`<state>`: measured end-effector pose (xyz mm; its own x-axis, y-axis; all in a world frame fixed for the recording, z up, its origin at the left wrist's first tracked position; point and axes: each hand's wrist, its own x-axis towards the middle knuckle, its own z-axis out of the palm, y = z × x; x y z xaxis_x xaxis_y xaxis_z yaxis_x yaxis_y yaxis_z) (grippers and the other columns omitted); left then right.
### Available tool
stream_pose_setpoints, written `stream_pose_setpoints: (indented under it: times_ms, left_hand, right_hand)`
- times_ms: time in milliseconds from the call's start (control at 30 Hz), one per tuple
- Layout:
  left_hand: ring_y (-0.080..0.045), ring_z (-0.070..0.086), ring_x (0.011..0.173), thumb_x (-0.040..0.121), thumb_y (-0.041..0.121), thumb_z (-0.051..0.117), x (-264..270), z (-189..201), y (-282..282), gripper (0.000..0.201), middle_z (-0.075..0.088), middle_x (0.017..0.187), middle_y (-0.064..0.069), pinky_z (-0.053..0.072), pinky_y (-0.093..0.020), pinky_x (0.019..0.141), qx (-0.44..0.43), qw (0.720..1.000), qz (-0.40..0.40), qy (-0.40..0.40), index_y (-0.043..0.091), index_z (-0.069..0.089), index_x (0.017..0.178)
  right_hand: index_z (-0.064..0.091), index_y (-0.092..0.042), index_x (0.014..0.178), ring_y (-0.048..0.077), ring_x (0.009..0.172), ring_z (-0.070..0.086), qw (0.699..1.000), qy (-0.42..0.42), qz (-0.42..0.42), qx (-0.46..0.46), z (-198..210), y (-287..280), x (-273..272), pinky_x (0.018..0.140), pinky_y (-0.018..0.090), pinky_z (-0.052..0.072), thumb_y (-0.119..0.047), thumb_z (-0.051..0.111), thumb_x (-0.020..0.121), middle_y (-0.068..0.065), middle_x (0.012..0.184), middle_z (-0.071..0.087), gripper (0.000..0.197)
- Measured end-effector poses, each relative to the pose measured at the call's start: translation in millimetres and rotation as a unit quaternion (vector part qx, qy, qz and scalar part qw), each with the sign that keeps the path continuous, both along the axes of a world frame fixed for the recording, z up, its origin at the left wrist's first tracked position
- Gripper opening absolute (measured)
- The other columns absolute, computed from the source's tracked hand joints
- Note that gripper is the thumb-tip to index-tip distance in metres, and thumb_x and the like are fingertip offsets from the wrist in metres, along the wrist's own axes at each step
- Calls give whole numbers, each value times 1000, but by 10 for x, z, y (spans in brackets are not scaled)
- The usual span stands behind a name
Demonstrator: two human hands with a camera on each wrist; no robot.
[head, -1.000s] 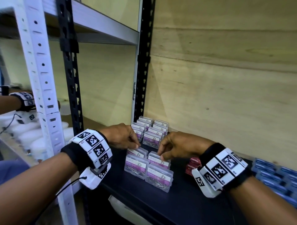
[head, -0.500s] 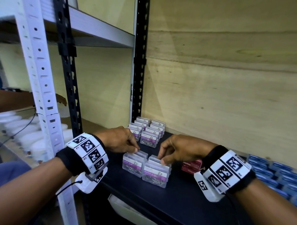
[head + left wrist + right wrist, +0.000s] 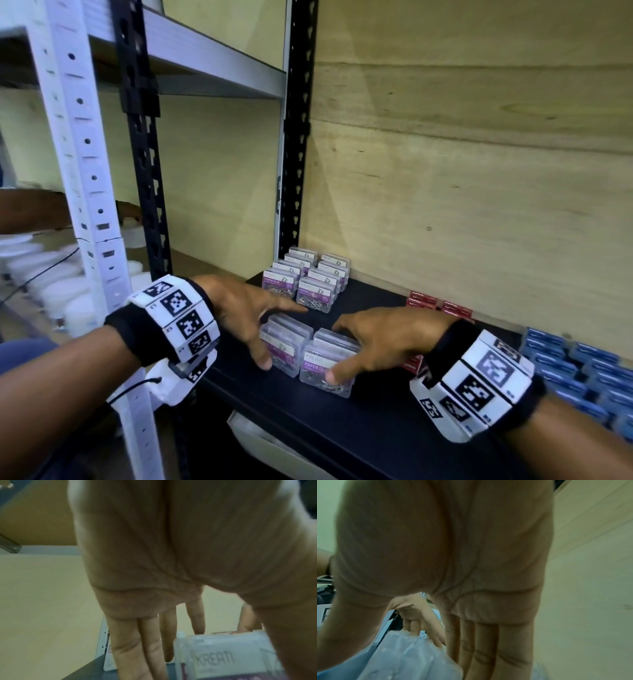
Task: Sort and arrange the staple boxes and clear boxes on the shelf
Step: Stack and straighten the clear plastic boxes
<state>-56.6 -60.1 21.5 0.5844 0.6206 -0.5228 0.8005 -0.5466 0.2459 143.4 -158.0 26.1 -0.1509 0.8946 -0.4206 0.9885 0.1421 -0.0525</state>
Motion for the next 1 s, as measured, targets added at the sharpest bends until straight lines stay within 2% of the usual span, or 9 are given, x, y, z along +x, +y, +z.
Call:
stream_pose_setpoints:
  times_ms: [67,167,267,367,700,800,867,900,1000]
  left_hand:
    - [-12,40,131,70,35,85,35,-63,13,99,38,148,13,35,-39,111,21,1000,-4,-12,49,24,147]
    - [-7,49,119,74,35,82,63,-100,28,79,52,133,15,41,-27,101,33,999,-10,-41,42,39,141]
    - [-7,55,113,73,33,83,67,-115,49,73,58,124,14,47,-26,97,25,998,-8,-63,39,47,136]
    - [-9,58,109,72,32,84,70,-142,71,72,60,120,13,53,-28,93,19,997,-1,-76,38,48,135]
    - [-9,62,99,72,37,83,70,-137,116,76,60,114,14,55,-26,85,27,997,7,-70,38,46,138]
    - [-12,59,107,71,34,85,76,-108,160,87,55,127,10,56,-23,78,-2,998,23,-53,39,39,144]
    - [-17,50,125,68,43,85,55,-4,185,98,40,147,9,51,-27,91,-1,999,27,-24,43,27,148]
    - [-18,48,127,69,50,81,40,67,207,98,33,152,9,48,-26,92,5,999,35,-21,45,25,149]
    - [-10,61,98,76,62,67,26,284,318,80,33,154,7,43,-18,77,39,993,68,-83,45,31,146]
  right_hand:
    - [40,-27,143,17,113,56,1000,-5,-2,11,-46,10,-53,87,31,45,-65,65,80,-4,133,56,77]
    - [43,-27,139,17,103,58,1000,-5,-9,24,-93,18,-96,86,34,49,-62,66,81,-3,125,60,71]
    - [46,-26,135,18,101,59,999,-14,-16,31,-117,31,-130,86,36,51,-62,67,80,-2,122,60,69]
    - [47,-25,134,19,100,60,999,-15,-21,32,-133,46,-137,88,37,52,-60,67,81,-1,120,61,66]
    - [49,-24,131,19,97,60,998,-18,-37,41,-168,125,-159,82,34,51,-60,64,84,-1,115,61,61]
    - [43,-23,140,20,109,58,999,-27,-28,23,-152,169,-137,93,36,49,-69,58,83,0,128,58,74]
    - [38,-24,146,20,123,53,1000,-9,-24,5,-75,197,-96,104,38,44,-79,50,80,-1,142,51,87]
    - [39,-25,147,19,126,51,1000,4,-24,5,-19,228,-69,106,38,42,-82,46,79,-2,145,49,88]
    - [47,-27,140,17,123,52,998,38,-31,49,146,394,3,103,34,42,-79,40,84,-2,142,52,77]
